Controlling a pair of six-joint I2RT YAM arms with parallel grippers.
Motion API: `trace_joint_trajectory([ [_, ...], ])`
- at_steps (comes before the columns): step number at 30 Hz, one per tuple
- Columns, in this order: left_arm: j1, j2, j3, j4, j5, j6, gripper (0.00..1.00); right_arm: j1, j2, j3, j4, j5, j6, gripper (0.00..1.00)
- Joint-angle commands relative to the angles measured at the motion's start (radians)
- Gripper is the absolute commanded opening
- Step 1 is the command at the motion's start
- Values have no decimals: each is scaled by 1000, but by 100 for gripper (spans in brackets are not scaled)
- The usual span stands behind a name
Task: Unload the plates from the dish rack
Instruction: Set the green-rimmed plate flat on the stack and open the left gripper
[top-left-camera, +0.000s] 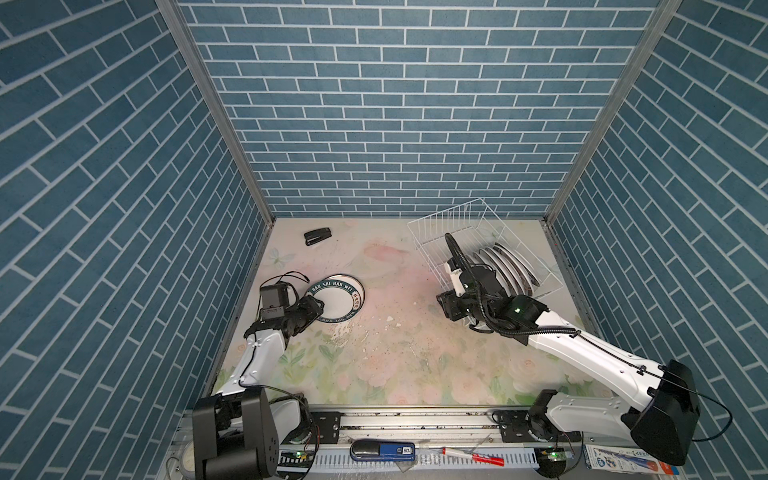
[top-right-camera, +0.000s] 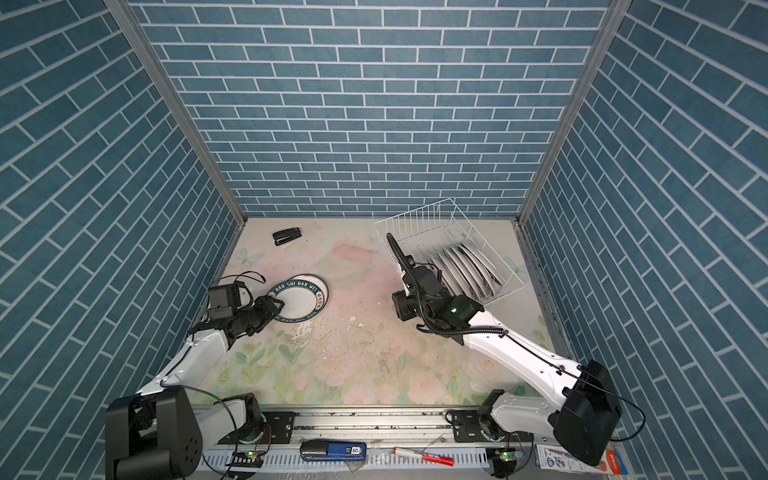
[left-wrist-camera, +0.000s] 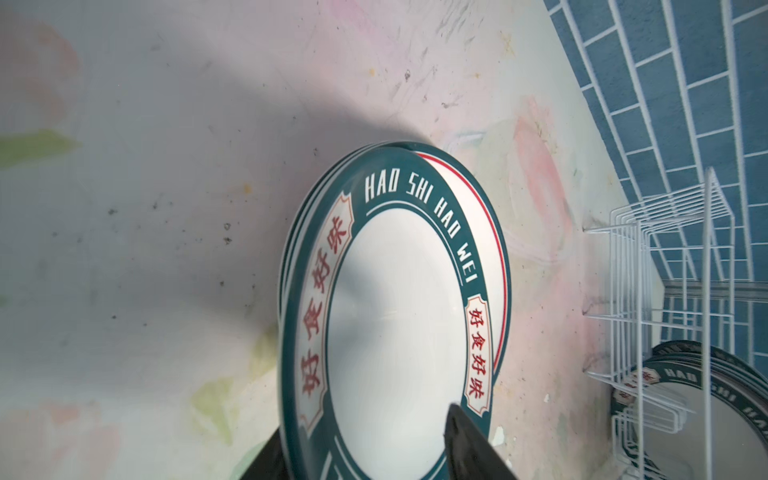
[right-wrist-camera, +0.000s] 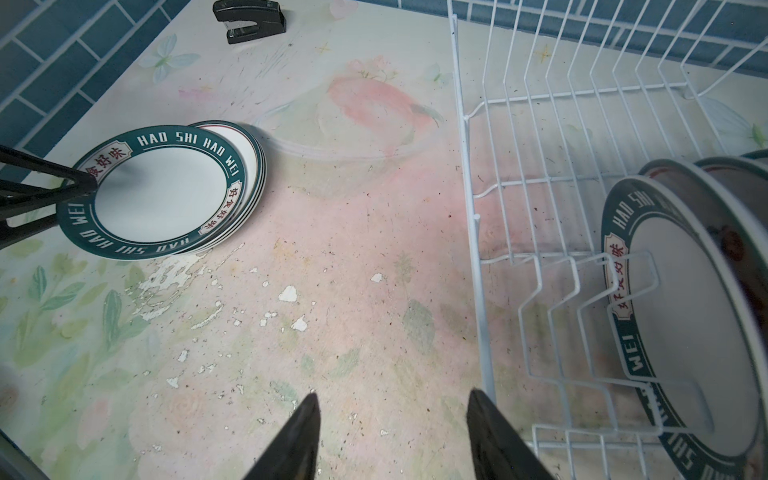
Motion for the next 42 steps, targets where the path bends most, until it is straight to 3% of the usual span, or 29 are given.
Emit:
trace_joint_trajectory([
  [1, 3, 15, 22, -26, -26, 19, 60, 1, -5, -34, 9, -11, -22, 57],
  [11, -3, 90, 33, 8, -2, 22, 65, 1, -4, -46, 18, -18, -22, 57],
  [42, -48, 138, 41, 117, 11, 27, 77, -1, -41, -104, 33, -27, -20, 57],
])
